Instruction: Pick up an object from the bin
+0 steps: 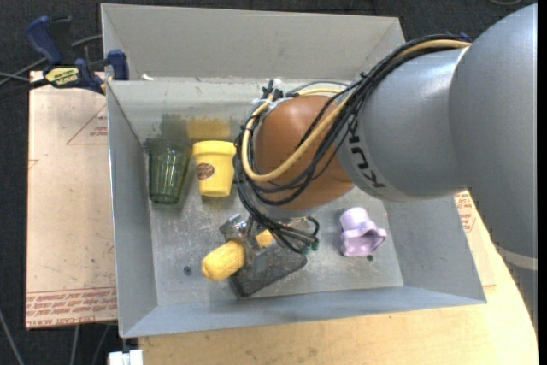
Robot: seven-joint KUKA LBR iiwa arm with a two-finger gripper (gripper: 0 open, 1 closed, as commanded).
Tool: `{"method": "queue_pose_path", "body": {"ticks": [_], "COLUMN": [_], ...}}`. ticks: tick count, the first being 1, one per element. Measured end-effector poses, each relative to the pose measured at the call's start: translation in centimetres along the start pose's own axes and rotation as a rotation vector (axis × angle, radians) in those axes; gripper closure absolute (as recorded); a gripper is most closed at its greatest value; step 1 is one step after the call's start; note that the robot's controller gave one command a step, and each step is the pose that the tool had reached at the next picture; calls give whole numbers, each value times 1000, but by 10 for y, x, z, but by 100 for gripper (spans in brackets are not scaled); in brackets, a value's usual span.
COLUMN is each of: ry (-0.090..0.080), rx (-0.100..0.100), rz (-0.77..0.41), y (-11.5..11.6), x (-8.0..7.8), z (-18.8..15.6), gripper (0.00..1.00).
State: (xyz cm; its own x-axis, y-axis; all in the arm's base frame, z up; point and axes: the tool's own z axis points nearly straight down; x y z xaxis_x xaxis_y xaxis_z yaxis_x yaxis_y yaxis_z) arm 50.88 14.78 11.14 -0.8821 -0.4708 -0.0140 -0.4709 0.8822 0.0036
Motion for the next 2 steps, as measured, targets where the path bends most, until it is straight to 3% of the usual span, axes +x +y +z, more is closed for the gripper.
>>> {"method": "queue_pose_path", "body": {"ticks": [2], "ry": [3], "rx": [0], "rz": [0], "y": [0], "x": [0], "z": [-43], "gripper": [100]}}
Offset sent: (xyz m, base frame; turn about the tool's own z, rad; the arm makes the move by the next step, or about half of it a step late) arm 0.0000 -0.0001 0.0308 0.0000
